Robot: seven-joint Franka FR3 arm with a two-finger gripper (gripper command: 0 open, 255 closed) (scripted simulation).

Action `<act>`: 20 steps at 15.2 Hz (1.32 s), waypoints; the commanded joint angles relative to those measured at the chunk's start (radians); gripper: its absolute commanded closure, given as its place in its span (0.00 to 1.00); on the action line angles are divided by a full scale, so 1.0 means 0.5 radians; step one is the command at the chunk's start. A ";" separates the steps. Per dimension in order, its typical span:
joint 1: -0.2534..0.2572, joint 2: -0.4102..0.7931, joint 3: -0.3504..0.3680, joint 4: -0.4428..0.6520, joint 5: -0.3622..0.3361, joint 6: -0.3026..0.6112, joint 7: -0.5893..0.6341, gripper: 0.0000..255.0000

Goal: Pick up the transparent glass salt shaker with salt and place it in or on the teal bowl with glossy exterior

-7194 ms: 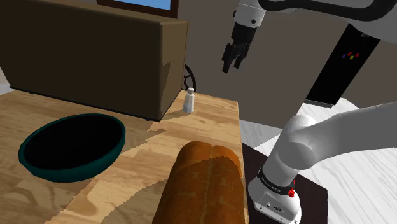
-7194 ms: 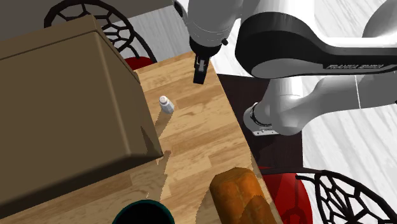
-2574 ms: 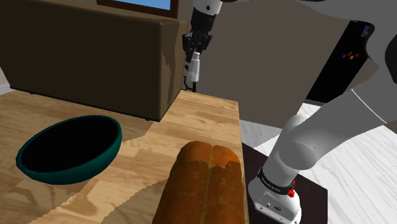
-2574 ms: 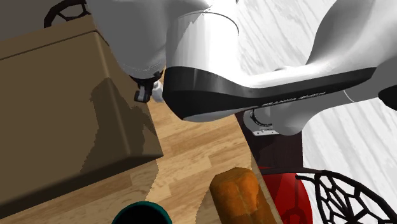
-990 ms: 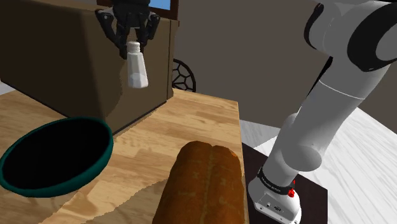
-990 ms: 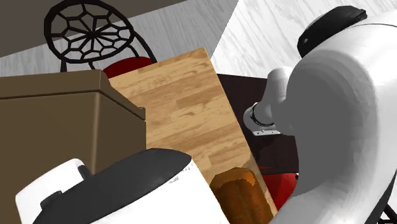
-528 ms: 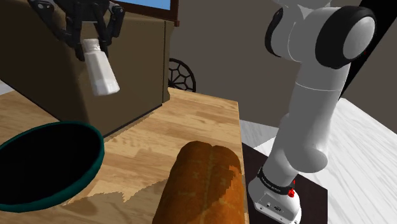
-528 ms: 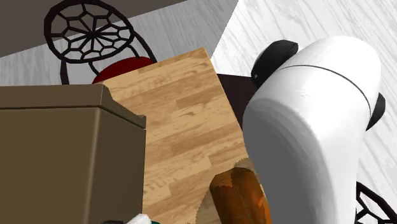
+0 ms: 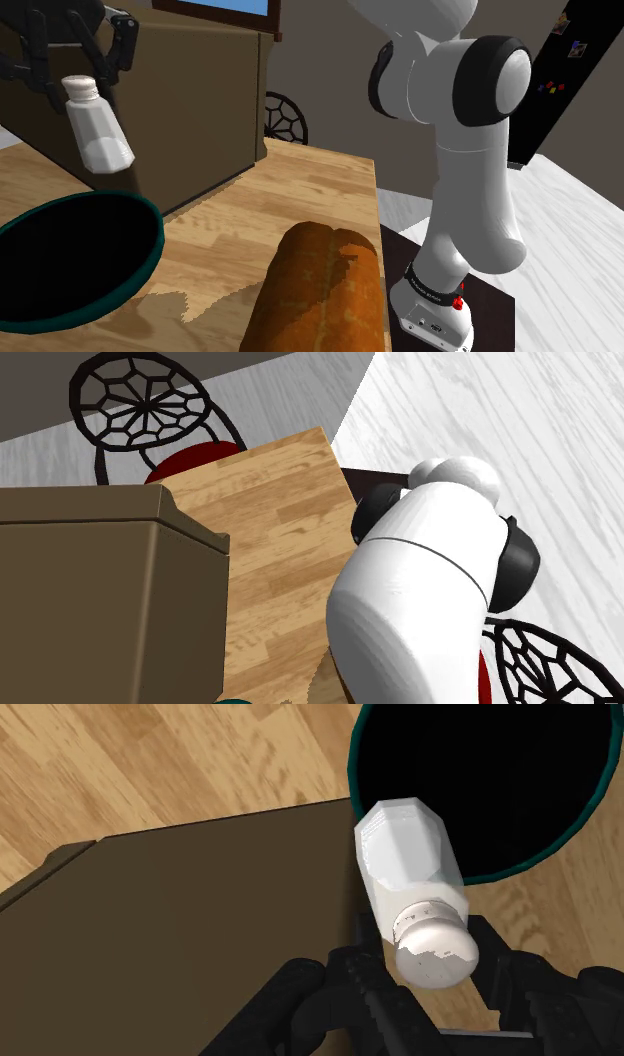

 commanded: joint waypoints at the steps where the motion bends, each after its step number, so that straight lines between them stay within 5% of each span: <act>1: -0.064 -0.064 0.017 -0.161 0.044 0.093 0.028 1.00; 14: -0.302 -0.295 0.043 -0.866 0.201 0.578 0.102 1.00; 20: -0.317 -0.309 0.044 -0.926 0.209 0.625 0.109 1.00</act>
